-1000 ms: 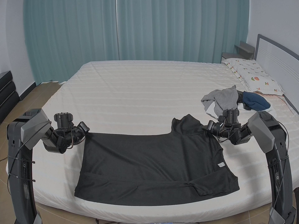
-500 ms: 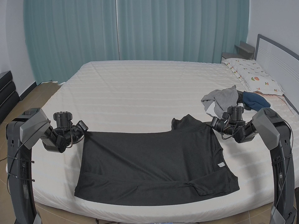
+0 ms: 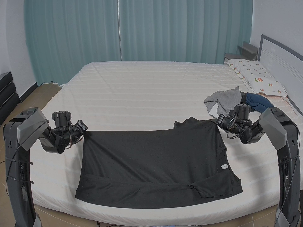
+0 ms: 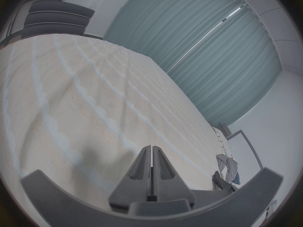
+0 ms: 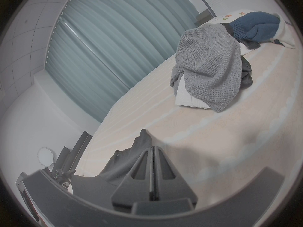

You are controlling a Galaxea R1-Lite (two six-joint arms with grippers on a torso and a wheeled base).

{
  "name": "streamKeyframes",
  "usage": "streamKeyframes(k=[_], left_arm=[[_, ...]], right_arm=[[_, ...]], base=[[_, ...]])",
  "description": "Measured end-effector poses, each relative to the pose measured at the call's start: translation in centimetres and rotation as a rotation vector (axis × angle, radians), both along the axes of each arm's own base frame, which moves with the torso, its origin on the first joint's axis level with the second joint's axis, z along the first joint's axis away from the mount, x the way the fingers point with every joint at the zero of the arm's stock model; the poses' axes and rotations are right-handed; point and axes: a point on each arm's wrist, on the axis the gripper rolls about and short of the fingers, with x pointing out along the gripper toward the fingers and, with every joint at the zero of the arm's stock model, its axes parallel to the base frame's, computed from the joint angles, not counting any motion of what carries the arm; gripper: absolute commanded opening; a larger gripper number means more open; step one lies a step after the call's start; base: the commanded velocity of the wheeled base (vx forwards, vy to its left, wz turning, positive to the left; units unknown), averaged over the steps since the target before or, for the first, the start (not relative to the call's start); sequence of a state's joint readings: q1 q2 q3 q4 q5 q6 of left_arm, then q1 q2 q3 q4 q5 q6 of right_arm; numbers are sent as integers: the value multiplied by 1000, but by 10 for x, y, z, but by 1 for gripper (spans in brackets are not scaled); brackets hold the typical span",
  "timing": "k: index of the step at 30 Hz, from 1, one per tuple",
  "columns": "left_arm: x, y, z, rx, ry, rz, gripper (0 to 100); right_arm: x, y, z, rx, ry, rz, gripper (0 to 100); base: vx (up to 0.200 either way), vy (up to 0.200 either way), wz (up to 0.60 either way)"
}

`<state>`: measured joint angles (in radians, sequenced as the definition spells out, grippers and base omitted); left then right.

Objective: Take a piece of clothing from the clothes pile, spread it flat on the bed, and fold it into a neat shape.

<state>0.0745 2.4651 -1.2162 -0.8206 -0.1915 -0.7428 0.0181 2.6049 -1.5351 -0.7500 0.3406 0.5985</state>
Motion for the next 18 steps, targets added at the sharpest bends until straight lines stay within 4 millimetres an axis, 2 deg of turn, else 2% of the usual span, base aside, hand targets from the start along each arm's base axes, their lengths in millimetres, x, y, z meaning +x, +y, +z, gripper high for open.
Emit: streamKeyframes(k=[18], left_arm=[[-9,-10,-1,39,15,-41,0]], right_arm=[[-7,-15,7,-2,4,-29,0]], base=[[0,0,0]])
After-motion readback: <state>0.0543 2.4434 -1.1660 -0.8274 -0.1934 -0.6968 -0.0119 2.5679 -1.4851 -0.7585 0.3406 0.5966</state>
